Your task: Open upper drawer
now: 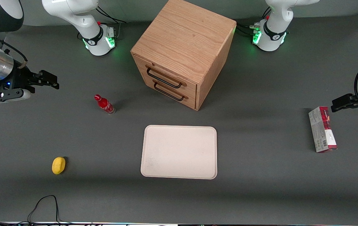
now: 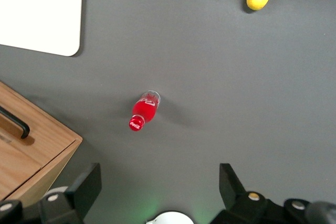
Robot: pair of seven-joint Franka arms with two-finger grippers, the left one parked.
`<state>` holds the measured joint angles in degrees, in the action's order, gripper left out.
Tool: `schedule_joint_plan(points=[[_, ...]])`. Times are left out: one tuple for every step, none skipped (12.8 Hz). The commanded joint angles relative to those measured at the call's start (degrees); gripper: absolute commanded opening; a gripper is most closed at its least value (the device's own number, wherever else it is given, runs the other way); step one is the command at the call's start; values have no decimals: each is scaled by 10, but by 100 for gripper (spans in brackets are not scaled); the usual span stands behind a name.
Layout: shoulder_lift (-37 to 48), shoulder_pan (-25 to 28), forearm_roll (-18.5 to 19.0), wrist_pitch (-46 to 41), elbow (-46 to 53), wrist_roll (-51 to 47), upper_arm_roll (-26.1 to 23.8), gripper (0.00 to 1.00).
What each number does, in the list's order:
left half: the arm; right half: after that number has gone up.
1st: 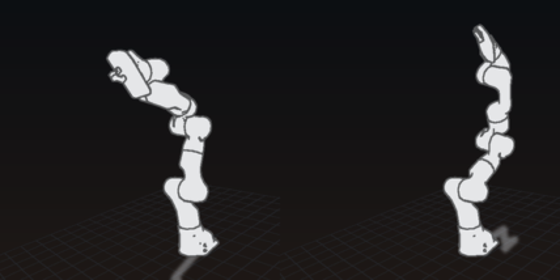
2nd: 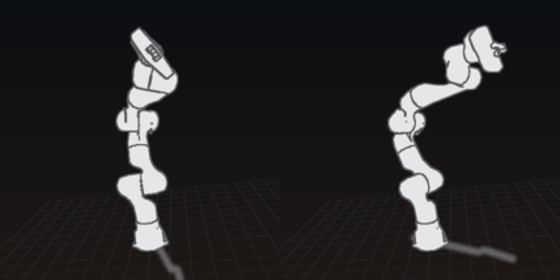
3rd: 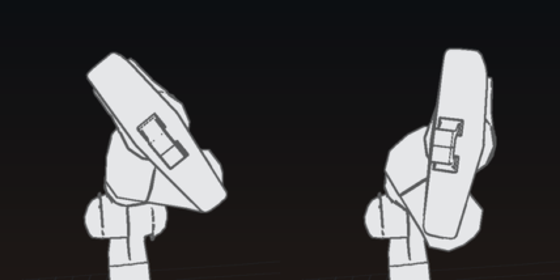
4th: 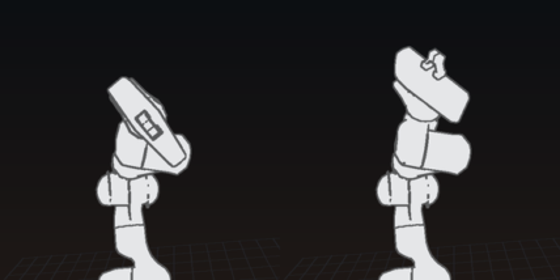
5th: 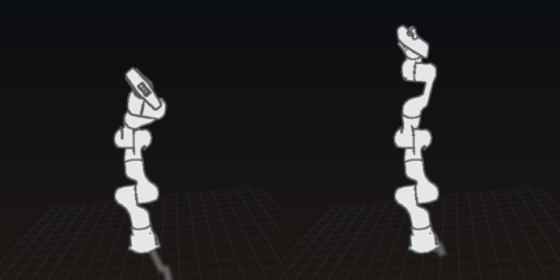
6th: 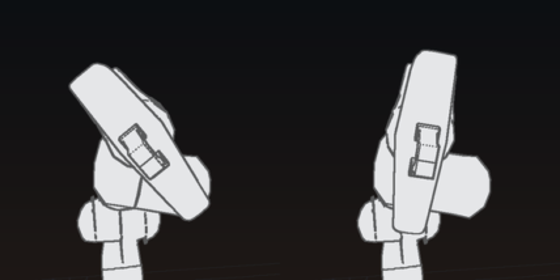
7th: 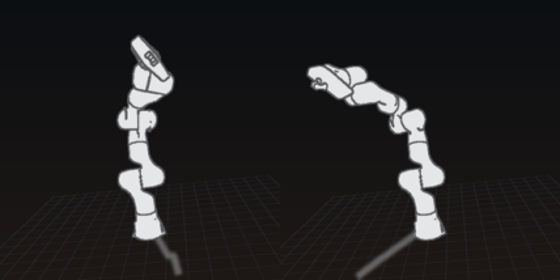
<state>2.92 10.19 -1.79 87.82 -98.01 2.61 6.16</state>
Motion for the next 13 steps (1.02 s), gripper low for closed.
schedule_joint_plan(points=[[-9, 17, 3, -19, 27, 8, 18, 100], [-10, 16, 2, -20, 32, 9, 19, 100], [-13, 16, 3, -20, 34, 9, 19, 100], [-13, 16, 3, -24, 34, 15, 19, 100], [-12, 17, 3, -33, 34, 27, 19, 100], [-13, 16, 2, -36, 35, 29, 19, 100], [-13, 16, 2, -36, 35, 30, 19, 100], [-15, 15, 3, -36, 42, 30, 20, 100], [-19, 16, 3, -37, 46, 30, 19, 100], [-25, 18, 3, -37, 47, 29, 18, 100], [-37, 19, 2, -37, 59, 28, 16, 100], [-46, 19, 0, -37, 67, 29, 15, 100], [-56, 19, -4, -37, 77, 30, 14, 100]])
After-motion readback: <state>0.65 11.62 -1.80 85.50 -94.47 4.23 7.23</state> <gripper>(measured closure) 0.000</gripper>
